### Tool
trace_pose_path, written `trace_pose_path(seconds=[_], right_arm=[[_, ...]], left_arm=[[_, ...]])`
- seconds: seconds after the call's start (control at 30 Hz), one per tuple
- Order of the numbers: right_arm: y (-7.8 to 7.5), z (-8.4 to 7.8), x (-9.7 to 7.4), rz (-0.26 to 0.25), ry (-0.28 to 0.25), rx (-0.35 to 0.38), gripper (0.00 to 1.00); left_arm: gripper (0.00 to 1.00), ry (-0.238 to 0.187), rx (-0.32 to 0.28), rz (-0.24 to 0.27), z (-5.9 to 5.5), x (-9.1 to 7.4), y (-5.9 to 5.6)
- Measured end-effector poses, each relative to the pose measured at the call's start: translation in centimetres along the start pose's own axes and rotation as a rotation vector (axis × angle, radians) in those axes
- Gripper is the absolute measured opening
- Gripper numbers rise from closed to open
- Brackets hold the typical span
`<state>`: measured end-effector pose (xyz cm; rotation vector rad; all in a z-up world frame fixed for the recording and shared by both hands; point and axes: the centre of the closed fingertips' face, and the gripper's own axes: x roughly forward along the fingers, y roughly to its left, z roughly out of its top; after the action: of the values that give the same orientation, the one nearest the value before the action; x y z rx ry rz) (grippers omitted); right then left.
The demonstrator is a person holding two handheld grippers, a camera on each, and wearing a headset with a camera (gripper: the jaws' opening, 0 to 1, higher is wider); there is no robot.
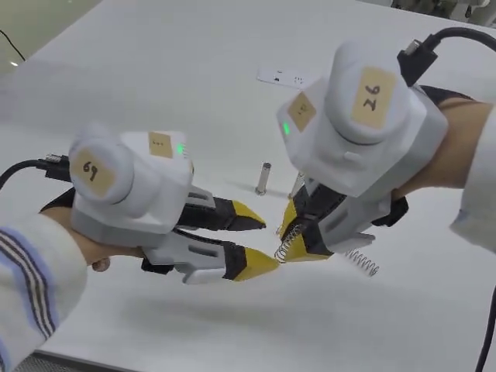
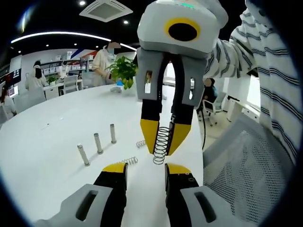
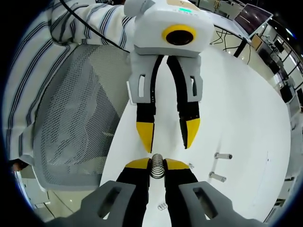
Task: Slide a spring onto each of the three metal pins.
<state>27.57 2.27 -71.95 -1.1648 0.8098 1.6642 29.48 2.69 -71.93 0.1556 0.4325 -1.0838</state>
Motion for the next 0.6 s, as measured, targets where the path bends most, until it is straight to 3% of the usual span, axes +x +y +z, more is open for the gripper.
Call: trace_pose_path(seconds=[0.07, 0.3, 0.4, 0.6], right_arm=[[0.0, -0.1, 0.0, -0.002, 0.001, 0.002, 0.08], [-0.1, -0.4, -0.1, -0.004, 0.013, 0.005, 0.08], [0.0, -0.4, -0.2, -0.003, 0.015, 0.006, 0.08], [-0.6, 0.1, -0.8, -0.025, 0.004, 0.011, 0.08]], left_arm=[[0.33, 0.018, -0.023, 0.021, -0.4, -0.1, 0.6], [0.49, 0.022, -0.031, 0.071, -0.9, -0.5, 1.7], [0.52, 0.021, -0.034, 0.094, -0.9, -0.7, 2.2], [0.67, -0.005, -0.056, 0.138, -0.9, -1.1, 3.1]])
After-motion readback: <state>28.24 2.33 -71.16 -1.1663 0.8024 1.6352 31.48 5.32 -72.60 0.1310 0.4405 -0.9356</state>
